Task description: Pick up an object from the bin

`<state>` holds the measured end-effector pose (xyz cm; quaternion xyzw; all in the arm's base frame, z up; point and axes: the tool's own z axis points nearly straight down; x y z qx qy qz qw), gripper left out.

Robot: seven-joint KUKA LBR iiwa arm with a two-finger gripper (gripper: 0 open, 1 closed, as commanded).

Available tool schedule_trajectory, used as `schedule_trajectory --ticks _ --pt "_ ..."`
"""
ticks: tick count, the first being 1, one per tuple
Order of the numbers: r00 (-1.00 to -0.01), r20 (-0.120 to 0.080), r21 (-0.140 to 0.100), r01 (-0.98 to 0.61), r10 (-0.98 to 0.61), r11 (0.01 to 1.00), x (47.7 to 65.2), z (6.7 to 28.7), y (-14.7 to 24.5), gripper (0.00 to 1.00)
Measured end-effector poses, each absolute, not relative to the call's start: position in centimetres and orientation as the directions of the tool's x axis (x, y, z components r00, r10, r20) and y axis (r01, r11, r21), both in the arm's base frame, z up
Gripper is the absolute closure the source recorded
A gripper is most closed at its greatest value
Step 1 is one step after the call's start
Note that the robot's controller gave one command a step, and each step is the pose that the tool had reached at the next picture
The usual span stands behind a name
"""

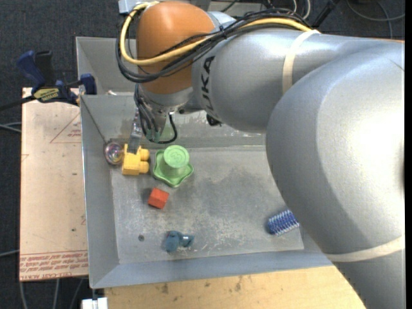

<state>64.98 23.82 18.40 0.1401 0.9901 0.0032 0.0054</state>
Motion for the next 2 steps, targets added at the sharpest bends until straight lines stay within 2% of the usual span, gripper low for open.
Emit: schedule_trajectory --ticks 1,2 --pt "-0.961 -0.002 0.003 0.278 0.278 0.961 64.8 17.8 23.7 0.00" --pt "-0.989 0.003 -0.004 0.149 0.149 0.989 63.4 11.8 14.4 0.00"
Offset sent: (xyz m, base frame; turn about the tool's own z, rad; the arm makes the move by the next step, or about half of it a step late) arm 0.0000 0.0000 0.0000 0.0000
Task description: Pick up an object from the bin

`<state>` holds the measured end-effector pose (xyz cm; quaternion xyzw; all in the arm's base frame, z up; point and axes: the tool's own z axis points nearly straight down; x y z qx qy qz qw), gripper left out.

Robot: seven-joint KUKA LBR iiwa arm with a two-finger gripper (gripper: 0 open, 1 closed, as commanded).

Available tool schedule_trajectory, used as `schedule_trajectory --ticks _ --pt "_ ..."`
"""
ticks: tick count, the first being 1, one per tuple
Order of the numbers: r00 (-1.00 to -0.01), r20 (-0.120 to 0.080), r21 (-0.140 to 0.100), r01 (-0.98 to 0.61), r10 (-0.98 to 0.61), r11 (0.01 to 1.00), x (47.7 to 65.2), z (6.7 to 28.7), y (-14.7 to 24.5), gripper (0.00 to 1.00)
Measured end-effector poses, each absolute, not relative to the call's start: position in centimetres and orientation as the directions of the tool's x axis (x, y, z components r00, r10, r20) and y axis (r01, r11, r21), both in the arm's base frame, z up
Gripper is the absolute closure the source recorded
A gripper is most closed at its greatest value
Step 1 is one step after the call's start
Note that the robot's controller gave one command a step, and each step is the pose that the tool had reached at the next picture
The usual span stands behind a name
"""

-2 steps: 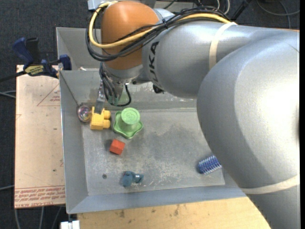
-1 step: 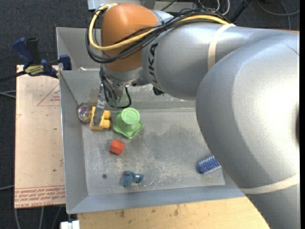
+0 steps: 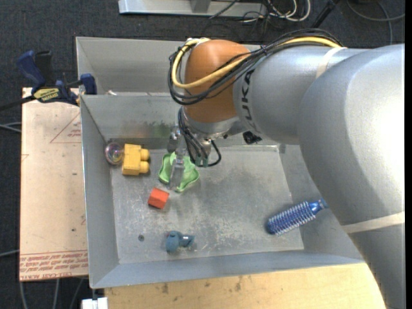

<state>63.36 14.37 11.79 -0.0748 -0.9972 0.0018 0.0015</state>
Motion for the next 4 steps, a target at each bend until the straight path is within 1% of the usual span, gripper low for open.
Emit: schedule_trajectory --ticks 1,2,3,4 --pt "-0.989 -0.006 0.001 -0.151 -0.151 0.989 64.3 7.2 9.6 0.00" --pt "-0.988 -0.013 -0.001 -0.151 -0.151 0.988 64.6 7.8 9.6 1.00" --pt "-0.993 -0.011 0.002 -0.117 -0.117 0.993 60.5 23.0 12.4 1.00" --pt "-0.993 -0.003 0.002 -0.114 -0.114 0.994 60.5 22.5 12.3 0.00"
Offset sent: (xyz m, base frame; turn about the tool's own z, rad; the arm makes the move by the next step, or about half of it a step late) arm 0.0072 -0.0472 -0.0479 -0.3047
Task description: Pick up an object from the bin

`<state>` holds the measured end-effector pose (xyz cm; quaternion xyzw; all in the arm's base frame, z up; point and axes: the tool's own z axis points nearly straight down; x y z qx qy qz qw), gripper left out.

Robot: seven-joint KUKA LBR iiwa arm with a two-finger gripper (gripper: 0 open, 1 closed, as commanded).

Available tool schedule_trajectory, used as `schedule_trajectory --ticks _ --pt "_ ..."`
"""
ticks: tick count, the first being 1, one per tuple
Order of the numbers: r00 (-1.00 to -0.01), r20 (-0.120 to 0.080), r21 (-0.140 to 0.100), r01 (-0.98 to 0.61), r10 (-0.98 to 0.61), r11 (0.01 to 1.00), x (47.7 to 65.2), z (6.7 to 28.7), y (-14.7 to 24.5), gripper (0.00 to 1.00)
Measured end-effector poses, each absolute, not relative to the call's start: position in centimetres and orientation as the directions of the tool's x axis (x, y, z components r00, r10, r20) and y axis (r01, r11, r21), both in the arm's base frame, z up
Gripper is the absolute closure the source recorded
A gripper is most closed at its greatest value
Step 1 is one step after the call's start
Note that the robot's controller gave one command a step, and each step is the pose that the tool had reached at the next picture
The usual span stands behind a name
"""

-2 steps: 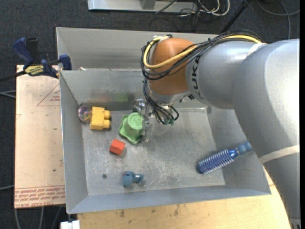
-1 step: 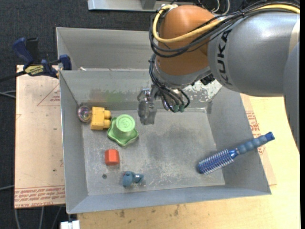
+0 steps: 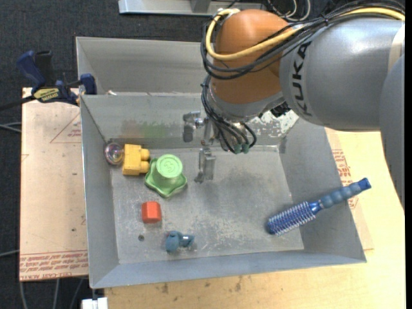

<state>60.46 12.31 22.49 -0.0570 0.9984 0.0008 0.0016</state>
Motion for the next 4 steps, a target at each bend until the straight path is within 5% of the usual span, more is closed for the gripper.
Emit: schedule_trajectory --ticks 1,2,3,4 --pt "-0.990 0.005 0.004 -0.144 -0.144 0.990 57.7 13.2 23.7 0.00" --pt "-0.971 0.001 -0.002 -0.239 -0.239 0.971 60.0 10.0 16.8 0.00" --pt "-0.915 -0.006 -0.001 -0.404 -0.404 0.915 64.9 7.3 13.2 0.00" --pt "-0.914 -0.011 0.000 -0.405 -0.405 0.914 65.0 7.7 13.4 1.00"
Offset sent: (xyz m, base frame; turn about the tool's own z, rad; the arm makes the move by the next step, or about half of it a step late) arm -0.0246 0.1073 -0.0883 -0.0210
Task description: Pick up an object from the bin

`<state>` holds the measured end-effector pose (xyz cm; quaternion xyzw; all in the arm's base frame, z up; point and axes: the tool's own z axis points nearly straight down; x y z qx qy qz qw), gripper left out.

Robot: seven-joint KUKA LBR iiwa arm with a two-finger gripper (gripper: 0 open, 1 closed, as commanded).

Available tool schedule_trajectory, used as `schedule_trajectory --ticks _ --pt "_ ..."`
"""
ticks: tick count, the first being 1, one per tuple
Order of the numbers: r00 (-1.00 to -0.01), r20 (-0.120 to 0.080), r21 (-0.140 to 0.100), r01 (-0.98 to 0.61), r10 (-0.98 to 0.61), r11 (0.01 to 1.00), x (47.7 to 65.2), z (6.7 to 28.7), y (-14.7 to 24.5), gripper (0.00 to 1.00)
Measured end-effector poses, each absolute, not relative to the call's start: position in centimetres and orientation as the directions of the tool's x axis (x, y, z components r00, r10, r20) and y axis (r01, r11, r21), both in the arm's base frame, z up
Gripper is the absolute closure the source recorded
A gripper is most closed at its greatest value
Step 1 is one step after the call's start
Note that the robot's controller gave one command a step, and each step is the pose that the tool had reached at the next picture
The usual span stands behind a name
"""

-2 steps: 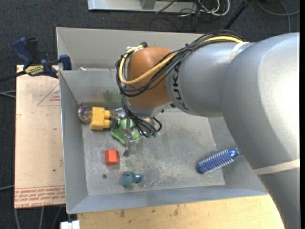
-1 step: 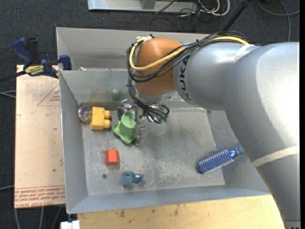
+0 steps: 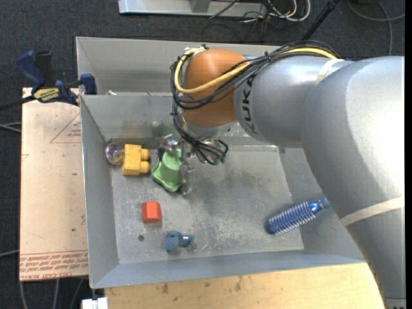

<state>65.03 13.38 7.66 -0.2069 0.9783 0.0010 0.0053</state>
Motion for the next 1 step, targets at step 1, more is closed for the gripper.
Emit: schedule_trajectory --ticks 1 --pt "-0.915 -0.013 -0.002 -0.403 -0.403 0.915 64.41 22.40 13.39 1.00"
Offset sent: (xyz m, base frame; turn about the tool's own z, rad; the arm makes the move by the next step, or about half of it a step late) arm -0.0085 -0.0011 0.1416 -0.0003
